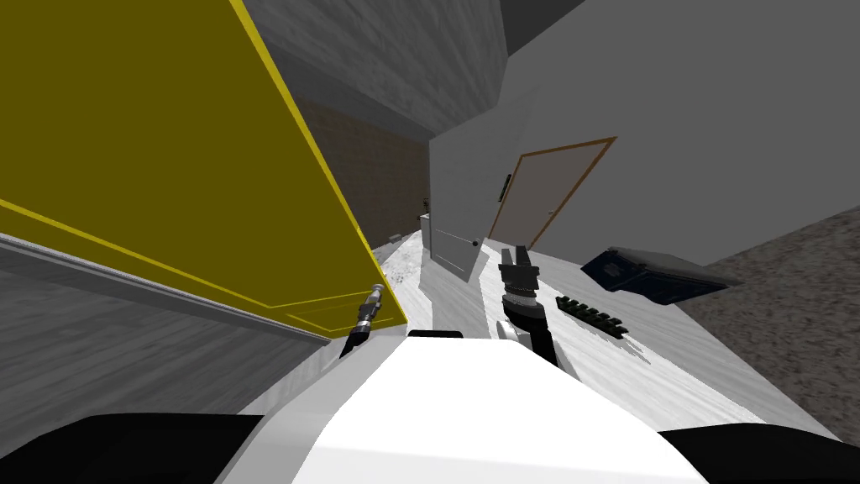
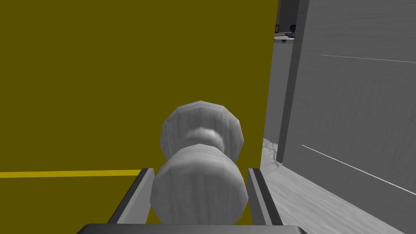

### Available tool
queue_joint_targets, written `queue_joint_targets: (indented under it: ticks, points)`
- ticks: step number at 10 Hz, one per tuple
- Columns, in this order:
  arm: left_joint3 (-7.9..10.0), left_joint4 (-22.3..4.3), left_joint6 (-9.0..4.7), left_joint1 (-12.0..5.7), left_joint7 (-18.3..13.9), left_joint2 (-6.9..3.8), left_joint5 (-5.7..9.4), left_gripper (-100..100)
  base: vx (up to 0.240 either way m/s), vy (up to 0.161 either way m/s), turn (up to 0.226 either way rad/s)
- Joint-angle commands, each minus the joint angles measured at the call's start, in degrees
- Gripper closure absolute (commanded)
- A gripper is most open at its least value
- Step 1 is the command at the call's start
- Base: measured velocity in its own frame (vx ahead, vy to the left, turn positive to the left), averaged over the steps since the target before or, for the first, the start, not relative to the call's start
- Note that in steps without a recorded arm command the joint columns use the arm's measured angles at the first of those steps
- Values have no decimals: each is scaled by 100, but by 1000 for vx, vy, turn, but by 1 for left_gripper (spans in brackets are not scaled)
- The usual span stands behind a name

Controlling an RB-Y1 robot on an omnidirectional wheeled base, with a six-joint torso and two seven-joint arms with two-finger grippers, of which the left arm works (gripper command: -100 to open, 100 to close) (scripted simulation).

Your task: Pull the door open

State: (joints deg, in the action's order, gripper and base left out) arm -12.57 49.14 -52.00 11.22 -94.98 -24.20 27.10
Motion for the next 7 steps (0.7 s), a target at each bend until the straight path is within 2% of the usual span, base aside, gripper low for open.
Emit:
queue_joint_targets:
  ticks: [1, 7]
  points:
    - [-80, -21, -98, 52, -94, -55, -51, 100, -181, 41, -101]
    - [-362, -77, -505, 249, -501, -355, -240, 100, -194, 39, -107]
